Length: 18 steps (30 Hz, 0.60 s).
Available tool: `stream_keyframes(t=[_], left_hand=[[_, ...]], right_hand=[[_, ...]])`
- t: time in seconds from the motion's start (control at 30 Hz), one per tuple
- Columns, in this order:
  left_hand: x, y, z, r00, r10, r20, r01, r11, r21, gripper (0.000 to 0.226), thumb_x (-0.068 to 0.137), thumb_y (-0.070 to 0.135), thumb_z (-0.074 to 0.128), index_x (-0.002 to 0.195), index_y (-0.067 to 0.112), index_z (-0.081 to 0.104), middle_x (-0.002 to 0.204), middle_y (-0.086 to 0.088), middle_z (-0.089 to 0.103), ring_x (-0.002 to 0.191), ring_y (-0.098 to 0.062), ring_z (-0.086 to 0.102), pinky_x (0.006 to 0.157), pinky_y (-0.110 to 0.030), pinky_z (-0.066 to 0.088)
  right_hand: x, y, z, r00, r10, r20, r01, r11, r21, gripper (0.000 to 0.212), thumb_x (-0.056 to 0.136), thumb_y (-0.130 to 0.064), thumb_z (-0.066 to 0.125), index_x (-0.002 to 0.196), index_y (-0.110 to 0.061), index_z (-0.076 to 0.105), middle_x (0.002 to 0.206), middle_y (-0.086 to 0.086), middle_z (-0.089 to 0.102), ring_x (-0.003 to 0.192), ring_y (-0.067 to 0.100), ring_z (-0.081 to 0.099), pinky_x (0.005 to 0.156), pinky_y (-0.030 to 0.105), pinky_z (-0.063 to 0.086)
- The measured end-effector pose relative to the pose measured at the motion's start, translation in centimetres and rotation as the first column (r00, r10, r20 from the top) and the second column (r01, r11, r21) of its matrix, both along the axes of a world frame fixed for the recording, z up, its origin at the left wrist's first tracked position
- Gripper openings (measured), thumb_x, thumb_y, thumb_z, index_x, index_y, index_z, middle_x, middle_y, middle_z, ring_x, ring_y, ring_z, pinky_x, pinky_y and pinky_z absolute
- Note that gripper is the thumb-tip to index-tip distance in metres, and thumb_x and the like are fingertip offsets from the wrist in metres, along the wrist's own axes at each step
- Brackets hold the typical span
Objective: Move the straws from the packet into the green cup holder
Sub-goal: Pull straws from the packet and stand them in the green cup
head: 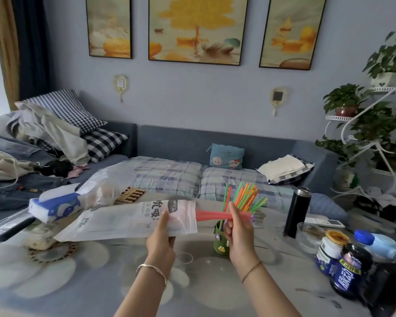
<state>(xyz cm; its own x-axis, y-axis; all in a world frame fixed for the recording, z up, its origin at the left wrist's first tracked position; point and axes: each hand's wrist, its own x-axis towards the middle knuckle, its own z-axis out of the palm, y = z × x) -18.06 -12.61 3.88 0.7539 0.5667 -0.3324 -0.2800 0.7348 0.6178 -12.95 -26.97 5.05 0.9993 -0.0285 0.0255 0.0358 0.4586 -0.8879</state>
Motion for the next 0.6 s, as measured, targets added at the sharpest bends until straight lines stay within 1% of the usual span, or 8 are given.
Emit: stream_keyframes(t=[0.07,0.1,0.17,0.27,0.33,0.43,0.53,0.6], left_hand=[[0.3,-0.6,-0.1,0.999,-0.033,-0.009,0.033,0.999,-0.008,0.039,0.081,0.021,0.074,0.114,0.005,0.06,0.088,-0.005,0.065,0.077,-0.014,0.061,0.066,-0.022,0.048],[0.4,-0.9,-0.1,0.999,-0.046,-0.012,0.046,0.999,-0.01,0.04,0.08,0.021,0.074,0.114,0.005,0.06,0.088,-0.005,0.065,0.077,-0.014,0.061,0.065,-0.022,0.048],[0.7,-1.3,-0.3,0.998,-0.062,-0.015,0.062,0.998,-0.016,0.043,0.08,0.022,0.075,0.116,0.004,0.06,0.09,-0.005,0.066,0.078,-0.014,0.062,0.065,-0.021,0.048],[1.1,-1.3,-0.6,0.998,-0.067,-0.013,0.066,0.997,-0.025,0.045,0.079,0.024,0.075,0.117,0.004,0.059,0.092,-0.005,0.066,0.08,-0.014,0.062,0.068,-0.022,0.049],[1.1,-1.2,-0.7,0.998,-0.063,-0.01,0.063,0.998,-0.032,0.041,0.081,0.024,0.073,0.115,0.006,0.059,0.09,-0.004,0.065,0.079,-0.013,0.062,0.068,-0.023,0.048],[1.2,-1.1,-1.0,0.998,-0.06,-0.011,0.06,0.997,-0.044,0.038,0.084,0.022,0.07,0.116,0.006,0.057,0.089,-0.003,0.064,0.077,-0.012,0.06,0.065,-0.026,0.046],[1.6,-1.4,-1.5,0.997,-0.073,-0.022,0.071,0.995,-0.072,0.042,0.082,0.019,0.072,0.118,0.003,0.056,0.09,-0.005,0.064,0.078,-0.013,0.061,0.065,-0.022,0.048],[2.0,-1.7,-1.8,0.995,-0.094,-0.045,0.091,0.993,-0.08,0.041,0.082,0.018,0.072,0.116,0.003,0.057,0.088,-0.006,0.063,0.076,-0.014,0.06,0.063,-0.023,0.047]], right_hand=[[0.0,0.5,-0.4,0.995,0.098,-0.021,-0.099,0.991,-0.092,0.022,0.082,-0.033,0.068,0.074,-0.016,0.057,0.048,-0.005,0.037,0.039,0.008,0.033,0.041,0.022,0.026],[0.0,0.7,-0.6,0.99,0.139,-0.017,-0.14,0.98,-0.142,0.023,0.081,-0.035,0.069,0.072,-0.017,0.058,0.049,-0.005,0.04,0.04,0.007,0.035,0.041,0.02,0.028],[0.0,1.0,-0.7,0.983,0.185,0.019,-0.176,0.957,-0.232,0.024,0.08,-0.038,0.068,0.07,-0.018,0.061,0.049,-0.005,0.043,0.042,0.008,0.038,0.041,0.019,0.03],[0.4,1.1,-0.3,0.99,0.114,0.088,-0.084,0.952,-0.294,0.029,0.085,-0.034,0.064,0.064,-0.015,0.058,0.05,-0.001,0.042,0.041,0.01,0.037,0.041,0.021,0.03],[0.8,0.7,0.3,0.991,0.009,0.133,0.028,0.962,-0.272,0.035,0.089,-0.028,0.06,0.059,-0.011,0.051,0.048,0.002,0.04,0.038,0.011,0.035,0.037,0.019,0.029],[1.5,-0.2,1.0,0.973,-0.115,0.2,0.161,0.96,-0.23,0.032,0.091,-0.02,0.056,0.063,-0.006,0.05,0.046,0.002,0.038,0.034,0.009,0.036,0.032,0.018,0.029],[2.1,-0.5,0.8,0.967,-0.058,0.25,0.128,0.952,-0.277,0.029,0.089,-0.023,0.061,0.065,-0.009,0.054,0.04,-0.007,0.042,0.033,0.004,0.039,0.038,0.019,0.032],[2.3,-0.4,0.5,0.969,0.024,0.244,0.057,0.946,-0.319,0.029,0.087,-0.027,0.063,0.065,-0.011,0.054,0.043,-0.004,0.041,0.033,0.004,0.038,0.034,0.017,0.031]])
